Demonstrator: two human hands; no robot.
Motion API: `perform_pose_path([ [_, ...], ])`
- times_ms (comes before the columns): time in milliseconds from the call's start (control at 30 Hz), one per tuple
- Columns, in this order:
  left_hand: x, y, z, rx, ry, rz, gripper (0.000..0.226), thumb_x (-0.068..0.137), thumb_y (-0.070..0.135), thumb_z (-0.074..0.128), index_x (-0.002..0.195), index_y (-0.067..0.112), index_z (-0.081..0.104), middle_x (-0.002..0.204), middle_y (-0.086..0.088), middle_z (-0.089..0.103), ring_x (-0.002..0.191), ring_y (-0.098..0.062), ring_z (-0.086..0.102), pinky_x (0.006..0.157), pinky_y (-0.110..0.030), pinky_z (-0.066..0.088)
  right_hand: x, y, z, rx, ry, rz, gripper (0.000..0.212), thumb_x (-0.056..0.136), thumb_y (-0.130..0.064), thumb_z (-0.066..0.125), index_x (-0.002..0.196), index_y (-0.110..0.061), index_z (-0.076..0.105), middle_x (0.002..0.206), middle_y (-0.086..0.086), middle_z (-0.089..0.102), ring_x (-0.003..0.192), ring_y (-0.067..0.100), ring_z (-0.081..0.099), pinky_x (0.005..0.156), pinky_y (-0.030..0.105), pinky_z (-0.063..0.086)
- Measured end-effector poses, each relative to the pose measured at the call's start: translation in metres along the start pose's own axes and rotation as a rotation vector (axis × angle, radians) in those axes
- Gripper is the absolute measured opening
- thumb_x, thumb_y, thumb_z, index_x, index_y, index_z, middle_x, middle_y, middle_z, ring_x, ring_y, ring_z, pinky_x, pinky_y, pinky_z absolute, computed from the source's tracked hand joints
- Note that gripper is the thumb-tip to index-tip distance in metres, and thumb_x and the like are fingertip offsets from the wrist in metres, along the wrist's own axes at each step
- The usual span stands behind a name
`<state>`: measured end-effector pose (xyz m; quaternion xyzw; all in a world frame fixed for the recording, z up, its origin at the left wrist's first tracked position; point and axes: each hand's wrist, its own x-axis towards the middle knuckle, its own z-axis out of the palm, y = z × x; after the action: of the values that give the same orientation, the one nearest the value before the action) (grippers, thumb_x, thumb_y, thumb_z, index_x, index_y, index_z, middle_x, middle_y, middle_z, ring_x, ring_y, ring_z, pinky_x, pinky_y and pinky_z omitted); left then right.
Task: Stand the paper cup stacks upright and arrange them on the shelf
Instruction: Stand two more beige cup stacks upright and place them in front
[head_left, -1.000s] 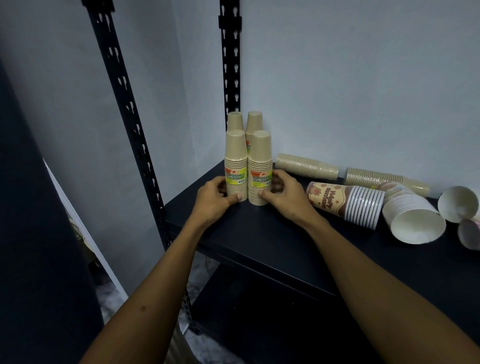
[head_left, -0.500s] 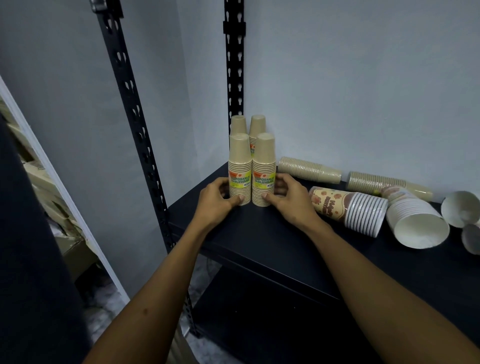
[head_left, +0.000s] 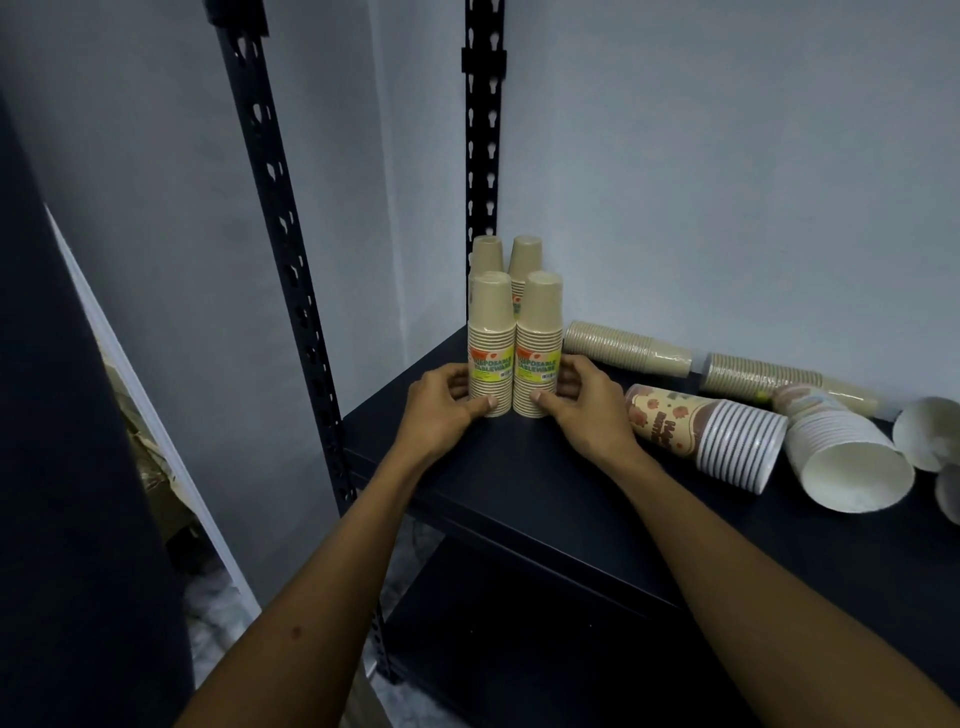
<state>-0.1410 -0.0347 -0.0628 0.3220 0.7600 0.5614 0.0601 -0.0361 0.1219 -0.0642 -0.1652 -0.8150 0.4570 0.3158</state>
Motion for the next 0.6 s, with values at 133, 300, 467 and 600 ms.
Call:
perform_pose_path([
  [133, 0.008, -0.003, 0.001, -0.002, 0.008, -0.024, 0.051, 0.081, 0.012, 0.077, 0.129, 0.008, 0.058, 0.123, -0.004, 0.066, 0.112, -0.013, 0.062, 0.092, -0.021, 0.048, 0.006, 0.0, 0.004, 0.03, 0.003, 0.028, 0.046, 0.082, -0.01, 0.075, 0.125, -0.012, 0.057, 0.11, -0.005, 0.065, 0.1, 0.008, 0.063, 0.087, 0.021, 0.052],
  [300, 0.026, -0.009, -0.001, 0.024, 0.001, -0.048, 0.049, 0.082, 0.009, 0.075, 0.129, 0.007, 0.058, 0.124, -0.006, 0.065, 0.114, -0.015, 0.061, 0.095, -0.026, 0.048, 0.021, 0.004, 0.012, 0.045, 0.007, 0.037, 0.046, 0.082, -0.008, 0.074, 0.124, -0.012, 0.057, 0.113, -0.002, 0.066, 0.101, 0.009, 0.064, 0.091, 0.026, 0.053],
  [467, 0.045, -0.011, -0.003, 0.058, -0.008, -0.046, 0.048, 0.083, 0.009, 0.074, 0.128, 0.007, 0.058, 0.124, -0.006, 0.066, 0.113, -0.017, 0.062, 0.093, -0.025, 0.047, 0.034, 0.009, 0.022, 0.038, 0.034, 0.048, 0.048, 0.083, -0.01, 0.074, 0.128, -0.013, 0.056, 0.117, -0.002, 0.065, 0.104, 0.009, 0.063, 0.092, 0.024, 0.051],
  [600, 0.055, -0.012, -0.001, 0.112, 0.004, 0.008, 0.046, 0.084, 0.012, 0.074, 0.128, 0.01, 0.061, 0.117, -0.002, 0.069, 0.097, -0.006, 0.062, 0.087, -0.02, 0.047, 0.046, 0.011, 0.024, 0.028, 0.05, 0.055, 0.048, 0.084, -0.009, 0.072, 0.129, -0.014, 0.055, 0.117, -0.003, 0.065, 0.105, 0.009, 0.062, 0.091, 0.025, 0.051],
])
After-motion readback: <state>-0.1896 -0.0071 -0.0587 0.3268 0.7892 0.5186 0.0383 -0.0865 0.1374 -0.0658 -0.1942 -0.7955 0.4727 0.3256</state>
